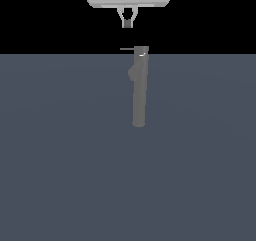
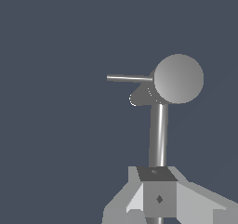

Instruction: Turn on the faucet by rotating a designated handle.

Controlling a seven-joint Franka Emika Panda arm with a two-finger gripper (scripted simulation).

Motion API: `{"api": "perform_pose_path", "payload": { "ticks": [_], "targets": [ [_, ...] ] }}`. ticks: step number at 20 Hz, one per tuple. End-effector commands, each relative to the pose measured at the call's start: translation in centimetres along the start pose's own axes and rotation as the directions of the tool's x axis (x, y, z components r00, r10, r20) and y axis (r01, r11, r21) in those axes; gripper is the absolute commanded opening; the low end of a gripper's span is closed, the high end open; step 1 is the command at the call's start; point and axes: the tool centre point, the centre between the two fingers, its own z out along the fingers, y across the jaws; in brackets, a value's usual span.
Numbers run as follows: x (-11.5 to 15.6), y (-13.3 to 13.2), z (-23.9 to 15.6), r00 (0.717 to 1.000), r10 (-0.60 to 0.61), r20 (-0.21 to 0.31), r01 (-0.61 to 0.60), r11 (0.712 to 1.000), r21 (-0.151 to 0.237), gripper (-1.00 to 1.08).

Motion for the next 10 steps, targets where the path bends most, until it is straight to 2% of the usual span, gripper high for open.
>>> {"api": "perform_pose_path", "payload": {
  "ticks": [1, 10],
  "targets": [
    [1.9, -0.2, 1.1, 1.0, 0.008, 0.001, -0.008, 1.0, -0.002, -1.0],
    [7.8, -0.6, 4.2, 0.999, 0.033, 0.007, -0.033, 0.999, -0.01, -1.0]
  ]
}}
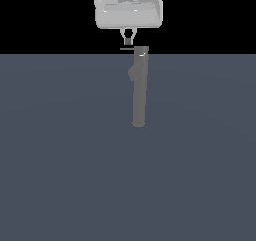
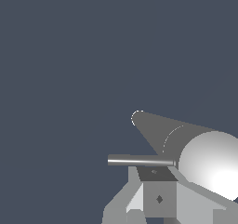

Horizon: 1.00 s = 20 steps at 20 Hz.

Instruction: Turn on the faucet by rotating a designated handle.

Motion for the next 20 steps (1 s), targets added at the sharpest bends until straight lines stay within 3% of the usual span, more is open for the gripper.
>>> {"api": "perform_pose_path", "payload": {
  "ticks": [1, 10, 20],
  "targets": [
    [1.4, -0.1, 0.7, 1.0, 0.006, 0.0, -0.006, 1.0, -0.002, -1.0],
    [4.0, -0.3, 1.9, 1.0, 0.017, 0.003, -0.017, 1.0, -0.005, -1.0],
    [4.0, -0.4, 2.1, 1.0, 0.018, 0.003, -0.018, 1.0, -0.005, -1.0]
  ]
}}
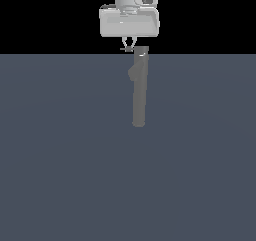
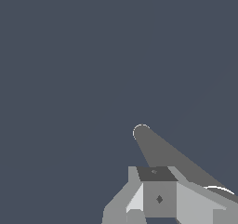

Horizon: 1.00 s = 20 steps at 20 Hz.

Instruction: Turn on the faucet by rotating a designated handle.

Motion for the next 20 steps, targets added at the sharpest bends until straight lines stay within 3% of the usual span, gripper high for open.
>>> {"api": "perform_pose_path", "payload": {
  "ticks": [1, 15, 20],
  "targets": [
    [-0.4, -0.1, 0.0, 1.0, 0.0, 0.0, 0.0, 1.0, 0.0, -1.0],
    [-4.1, -1.3, 0.0, 1.0, 0.0, 0.0, 0.0, 1.0, 0.0, -1.0],
    [-4.1, -0.5, 0.0, 1.0, 0.006, -0.009, -0.006, 1.0, -0.001, -1.0]
  ]
}}
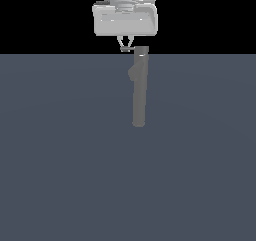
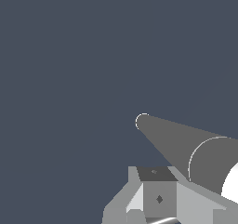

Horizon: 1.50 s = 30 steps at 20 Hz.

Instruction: Turn on the faucet by rotating a designated handle.

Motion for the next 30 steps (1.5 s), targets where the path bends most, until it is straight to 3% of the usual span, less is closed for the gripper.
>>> {"api": "perform_pose_path", "payload": {
  "ticks": [1, 15, 17, 27, 28, 29, 30],
  "targets": [
    [-0.8, 0.3, 0.0, 1.0, 0.001, 0.007, -0.001, 1.0, -0.001, -1.0],
    [-4.8, 1.6, -0.1, 1.0, -0.005, 0.015, 0.005, 1.0, 0.0, -1.0],
    [-4.0, 1.6, 0.1, 1.0, -0.003, 0.005, 0.003, 1.0, 0.0, -1.0],
    [-6.1, 6.1, -0.1, 1.0, -0.005, 0.015, 0.005, 1.0, 0.0, -1.0],
    [-6.1, 6.1, -0.1, 1.0, -0.005, 0.015, 0.005, 1.0, 0.0, -1.0],
    [-5.6, 3.8, 0.1, 0.999, -0.034, 0.007, 0.034, 0.999, 0.005, -1.0],
    [-5.4, 4.5, 0.1, 0.999, -0.031, 0.007, 0.031, 1.0, 0.005, -1.0]
  ]
}}
